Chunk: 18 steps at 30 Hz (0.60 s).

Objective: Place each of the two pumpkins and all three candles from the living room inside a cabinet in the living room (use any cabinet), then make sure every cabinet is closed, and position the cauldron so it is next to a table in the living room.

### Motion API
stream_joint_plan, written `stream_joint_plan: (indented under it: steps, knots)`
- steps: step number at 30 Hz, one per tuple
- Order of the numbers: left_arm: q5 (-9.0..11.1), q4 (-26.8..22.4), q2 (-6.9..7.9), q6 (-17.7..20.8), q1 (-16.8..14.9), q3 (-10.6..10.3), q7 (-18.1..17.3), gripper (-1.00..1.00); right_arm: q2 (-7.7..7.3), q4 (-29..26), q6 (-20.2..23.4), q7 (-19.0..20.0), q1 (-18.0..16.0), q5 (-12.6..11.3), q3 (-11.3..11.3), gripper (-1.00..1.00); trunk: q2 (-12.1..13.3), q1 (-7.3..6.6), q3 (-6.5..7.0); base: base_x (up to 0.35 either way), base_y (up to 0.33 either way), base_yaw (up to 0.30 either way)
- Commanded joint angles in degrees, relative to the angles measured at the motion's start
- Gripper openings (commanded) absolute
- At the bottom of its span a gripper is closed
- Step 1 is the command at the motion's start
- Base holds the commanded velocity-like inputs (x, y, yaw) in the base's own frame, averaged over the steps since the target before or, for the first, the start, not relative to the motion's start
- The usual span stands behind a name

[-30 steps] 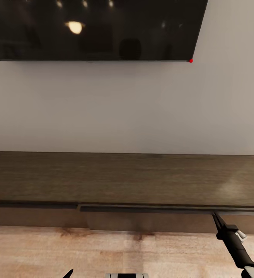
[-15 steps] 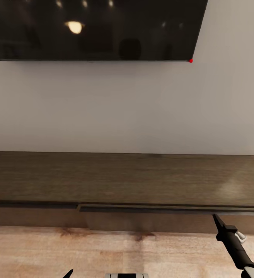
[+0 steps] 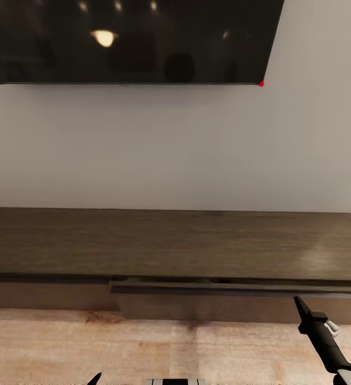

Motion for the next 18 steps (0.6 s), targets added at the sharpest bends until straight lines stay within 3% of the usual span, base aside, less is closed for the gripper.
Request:
stream_joint_plan:
  steps: [1,18]
  knots:
    - [0.04,-0.01,0.02,-0.13,0.01,-0.02,-0.11,1.0,0.01,-0.06,1.12,2.28,-0.07,-0.98,-0.14,-1.0,-0.02,-0.03,-0.02,-0.048,0.0,0.0]
    - [-0.02,-0.01,0.02,-0.13,0.01,-0.02,-0.03,1.0,-0.01,-0.06,1.14,2.28,-0.07,-0.98,-0.14,-1.0,-0.02,-0.03,-0.02,-0.032,0.0,0.0]
